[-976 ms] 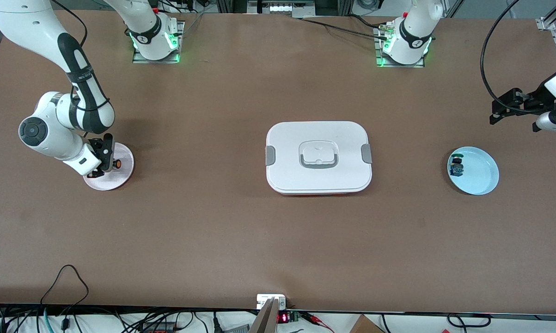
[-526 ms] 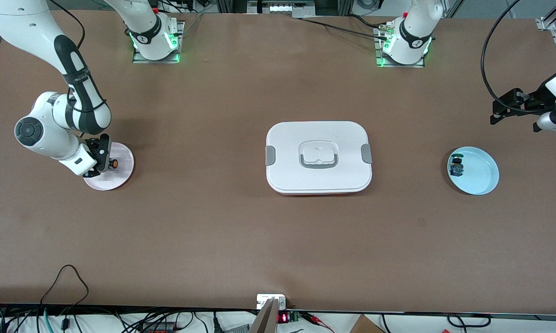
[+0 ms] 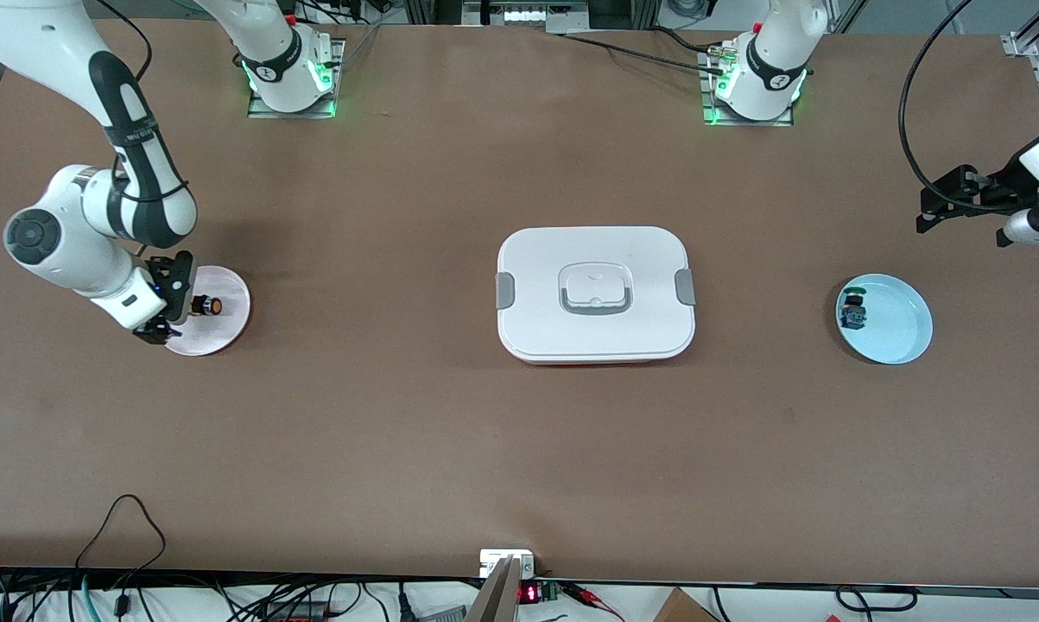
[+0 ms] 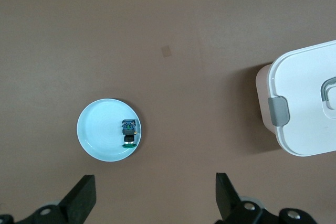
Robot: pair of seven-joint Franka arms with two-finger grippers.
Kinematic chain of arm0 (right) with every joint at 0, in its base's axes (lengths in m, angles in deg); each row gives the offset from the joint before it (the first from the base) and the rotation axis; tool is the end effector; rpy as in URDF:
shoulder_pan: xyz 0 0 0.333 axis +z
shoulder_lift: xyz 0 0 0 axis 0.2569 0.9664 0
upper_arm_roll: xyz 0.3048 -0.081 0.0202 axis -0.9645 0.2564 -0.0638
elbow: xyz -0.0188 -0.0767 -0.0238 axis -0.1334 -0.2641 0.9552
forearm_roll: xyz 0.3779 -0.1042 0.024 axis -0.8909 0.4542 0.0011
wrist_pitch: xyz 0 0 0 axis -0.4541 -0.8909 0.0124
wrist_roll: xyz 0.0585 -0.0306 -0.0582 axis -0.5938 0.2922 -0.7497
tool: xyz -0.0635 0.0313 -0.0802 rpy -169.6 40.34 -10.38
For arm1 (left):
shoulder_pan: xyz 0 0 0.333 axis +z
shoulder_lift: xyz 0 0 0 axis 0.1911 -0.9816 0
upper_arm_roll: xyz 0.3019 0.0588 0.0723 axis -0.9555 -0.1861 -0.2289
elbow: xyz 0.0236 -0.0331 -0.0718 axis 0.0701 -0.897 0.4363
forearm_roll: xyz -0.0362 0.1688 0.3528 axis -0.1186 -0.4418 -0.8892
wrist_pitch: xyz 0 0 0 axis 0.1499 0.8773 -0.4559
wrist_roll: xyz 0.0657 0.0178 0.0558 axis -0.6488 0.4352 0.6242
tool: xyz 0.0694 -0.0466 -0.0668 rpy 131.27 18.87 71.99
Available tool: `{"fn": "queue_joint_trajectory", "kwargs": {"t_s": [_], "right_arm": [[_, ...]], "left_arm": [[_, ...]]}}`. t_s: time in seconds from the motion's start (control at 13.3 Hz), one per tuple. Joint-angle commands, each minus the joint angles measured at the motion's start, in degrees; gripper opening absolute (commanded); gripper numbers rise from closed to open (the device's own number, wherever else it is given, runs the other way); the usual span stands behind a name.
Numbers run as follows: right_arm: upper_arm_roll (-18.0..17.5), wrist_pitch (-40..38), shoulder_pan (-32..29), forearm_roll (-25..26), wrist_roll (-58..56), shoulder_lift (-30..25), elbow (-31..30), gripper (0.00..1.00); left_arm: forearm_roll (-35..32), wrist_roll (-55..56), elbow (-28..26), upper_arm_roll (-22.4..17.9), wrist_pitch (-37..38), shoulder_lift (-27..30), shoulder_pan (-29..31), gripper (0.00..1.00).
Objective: Transfer orange switch to right arm and place
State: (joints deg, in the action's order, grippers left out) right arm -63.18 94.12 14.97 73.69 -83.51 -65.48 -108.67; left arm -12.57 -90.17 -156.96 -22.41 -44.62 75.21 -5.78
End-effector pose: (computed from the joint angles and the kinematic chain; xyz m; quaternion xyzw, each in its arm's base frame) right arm 0.5711 -0.0987 0.2431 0.7150 0.6980 -0.0274 0.0293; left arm 0.5666 0.0104 0.6091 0.9959 -0.0905 0.0045 0.0019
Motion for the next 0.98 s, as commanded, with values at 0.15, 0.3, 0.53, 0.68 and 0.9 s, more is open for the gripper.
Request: {"fn": "queue_joint_trajectory", "kwargs": {"t_s": [0.15, 0.3, 0.53, 0.68, 0.9], "right_arm": [[-0.5, -11.5, -0.2, -4.2, 3.1, -3.4, 9.5, 1.00], [-0.5, -17.1, -0.2, -4.3, 10.3, -4.7, 13.1, 1.00], [-0.5, -28.7, 0.3, -5.8, 23.6, -5.7, 20.2, 1.00], [-0.4, -34.5, 0.3, -6.6, 33.2, -6.6, 24.1, 1.00], [-0.2, -40.7, 0.3, -11.9, 48.3, -7.9, 26.7, 1.00]], "left_arm": [[-0.2, -0.9, 1.8, 0.1, 0.3, -1.0, 0.1, 1.00], [-0.2, -0.9, 1.9, 0.1, 0.3, -1.0, 0.1, 1.00], [-0.2, -0.9, 1.9, 0.1, 0.2, -1.1, 0.2, 1.00], [-0.2, -0.9, 2.0, 0.1, 0.2, -1.1, 0.1, 1.00], [-0.2, -0.9, 2.0, 0.1, 0.2, -1.0, 0.1, 1.00]]}}
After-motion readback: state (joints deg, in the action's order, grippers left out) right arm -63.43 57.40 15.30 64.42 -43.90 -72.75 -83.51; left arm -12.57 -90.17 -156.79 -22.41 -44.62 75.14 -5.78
